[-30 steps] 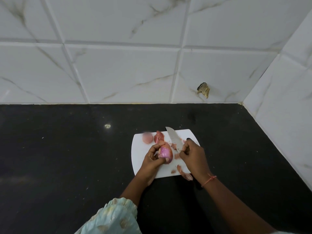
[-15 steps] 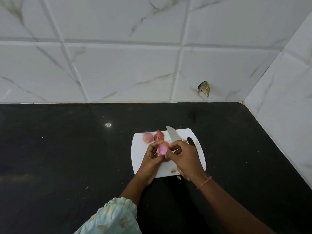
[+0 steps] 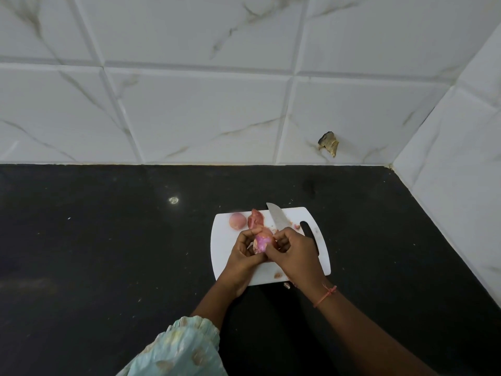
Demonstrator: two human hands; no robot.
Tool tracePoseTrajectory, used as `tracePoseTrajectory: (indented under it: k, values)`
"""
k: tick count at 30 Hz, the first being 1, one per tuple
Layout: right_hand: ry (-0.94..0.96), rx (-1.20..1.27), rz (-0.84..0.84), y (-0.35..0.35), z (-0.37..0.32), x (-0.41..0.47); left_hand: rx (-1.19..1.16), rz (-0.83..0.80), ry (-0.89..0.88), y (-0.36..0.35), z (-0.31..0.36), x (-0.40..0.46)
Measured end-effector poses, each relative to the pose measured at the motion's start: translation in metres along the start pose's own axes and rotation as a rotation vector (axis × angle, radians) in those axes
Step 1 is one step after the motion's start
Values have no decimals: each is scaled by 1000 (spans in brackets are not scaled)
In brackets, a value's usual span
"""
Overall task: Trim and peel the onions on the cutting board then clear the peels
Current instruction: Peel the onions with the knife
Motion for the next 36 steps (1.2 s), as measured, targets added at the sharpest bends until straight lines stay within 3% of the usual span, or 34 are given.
tracePoseTrajectory:
  k: [36]
  values:
    - [0, 26, -14, 2, 7, -3, -79, -31, 33, 0, 2, -3]
Point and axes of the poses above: each hand's wrist, its own x-axis towards the middle knuckle, its own y-axis out of the back of the hand, z = x × y, the point moved 5 cm from there along x, towards the middle knuckle, and after that the axes turned 8 degrees about x, right-handed, at the moved point
